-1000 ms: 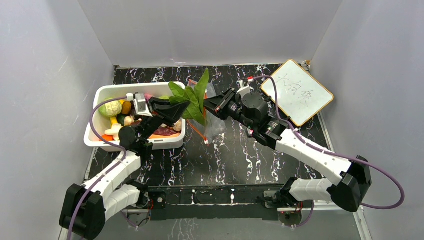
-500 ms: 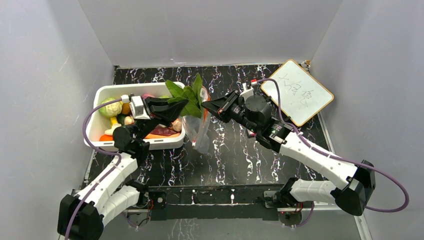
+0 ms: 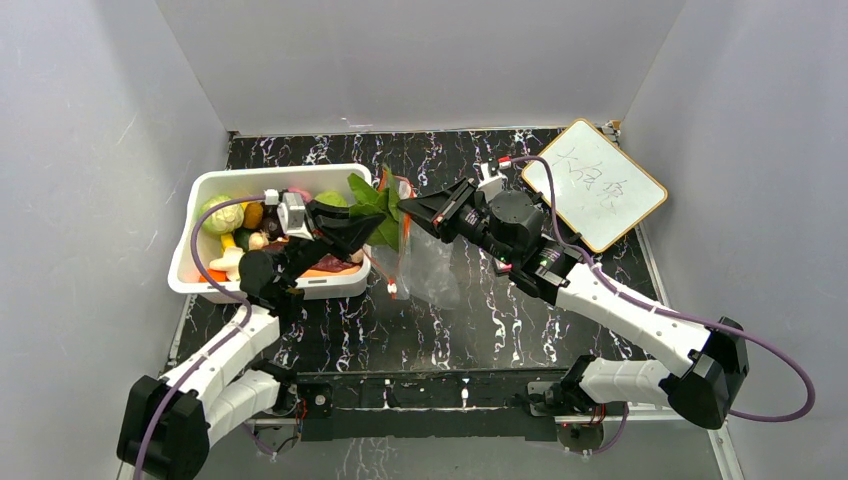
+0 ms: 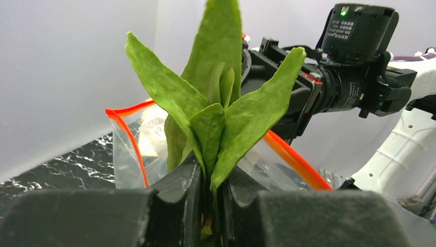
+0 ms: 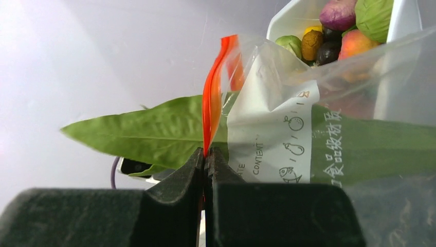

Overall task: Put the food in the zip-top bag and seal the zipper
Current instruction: Place the fake vegetable in the zipper food storage bag.

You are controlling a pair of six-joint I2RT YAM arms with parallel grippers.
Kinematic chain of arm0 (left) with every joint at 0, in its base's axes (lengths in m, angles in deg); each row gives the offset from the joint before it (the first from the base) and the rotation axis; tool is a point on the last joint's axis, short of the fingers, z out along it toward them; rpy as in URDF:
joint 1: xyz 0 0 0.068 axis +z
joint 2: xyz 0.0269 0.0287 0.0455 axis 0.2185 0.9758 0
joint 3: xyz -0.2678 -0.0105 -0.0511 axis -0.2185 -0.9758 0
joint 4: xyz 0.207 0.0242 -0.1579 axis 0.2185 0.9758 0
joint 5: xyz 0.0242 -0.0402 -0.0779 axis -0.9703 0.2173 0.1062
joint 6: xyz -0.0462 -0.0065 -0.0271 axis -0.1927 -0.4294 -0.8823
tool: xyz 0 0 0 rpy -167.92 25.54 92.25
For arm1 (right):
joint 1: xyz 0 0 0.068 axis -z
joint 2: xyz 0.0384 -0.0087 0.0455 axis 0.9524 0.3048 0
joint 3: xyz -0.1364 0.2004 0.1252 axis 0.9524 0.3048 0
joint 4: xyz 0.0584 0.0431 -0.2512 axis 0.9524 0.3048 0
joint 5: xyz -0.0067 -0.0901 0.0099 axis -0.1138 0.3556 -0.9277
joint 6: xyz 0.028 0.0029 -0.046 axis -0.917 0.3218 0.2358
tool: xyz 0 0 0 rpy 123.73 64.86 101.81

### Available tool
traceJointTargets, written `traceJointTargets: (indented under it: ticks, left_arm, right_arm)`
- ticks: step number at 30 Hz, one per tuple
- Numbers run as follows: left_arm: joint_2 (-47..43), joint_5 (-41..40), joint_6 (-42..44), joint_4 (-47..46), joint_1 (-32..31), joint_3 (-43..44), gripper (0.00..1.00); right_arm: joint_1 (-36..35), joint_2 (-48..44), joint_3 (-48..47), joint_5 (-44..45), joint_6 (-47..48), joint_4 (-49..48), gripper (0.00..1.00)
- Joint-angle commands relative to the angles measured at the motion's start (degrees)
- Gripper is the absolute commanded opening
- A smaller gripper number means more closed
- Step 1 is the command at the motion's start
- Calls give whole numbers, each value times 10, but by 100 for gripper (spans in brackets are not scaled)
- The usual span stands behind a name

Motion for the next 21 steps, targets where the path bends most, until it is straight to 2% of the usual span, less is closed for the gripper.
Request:
traceJointTargets:
  ticks: [1, 2, 5, 6, 7, 10, 13, 17, 21]
  left_arm:
    - [0, 40, -26, 0, -2, 22, 11]
    - [-5, 43, -20, 32, -2, 31, 18]
    - [-36, -13, -17, 175, -2, 68, 54]
    - [-47, -31, -15, 230, -2, 86, 63]
    - [-57, -37, -12, 276, -2, 107, 68]
    - [-74, -49, 31, 444, -2, 181, 76]
    - [-75, -83, 63, 594, -2, 249, 77]
    - [-77, -144, 84, 733, -2, 302, 78]
    - [-69, -201, 98, 864, -2, 325, 71]
  right_arm:
    - [-3, -11, -3, 3, 8, -58, 0]
    - [-3, -12, -5, 5, 14, -55, 0]
    - [-3, -14, 1, 17, 29, -58, 0]
    - [-3, -14, 1, 25, 38, -53, 0]
    - [-3, -13, 1, 30, 45, -45, 0]
    - [-2, -19, 16, 37, 55, -61, 0]
    - [-2, -25, 22, 53, 61, -68, 0]
    - [-2, -31, 8, 73, 80, -52, 0]
    - [-2, -45, -3, 89, 106, -32, 0]
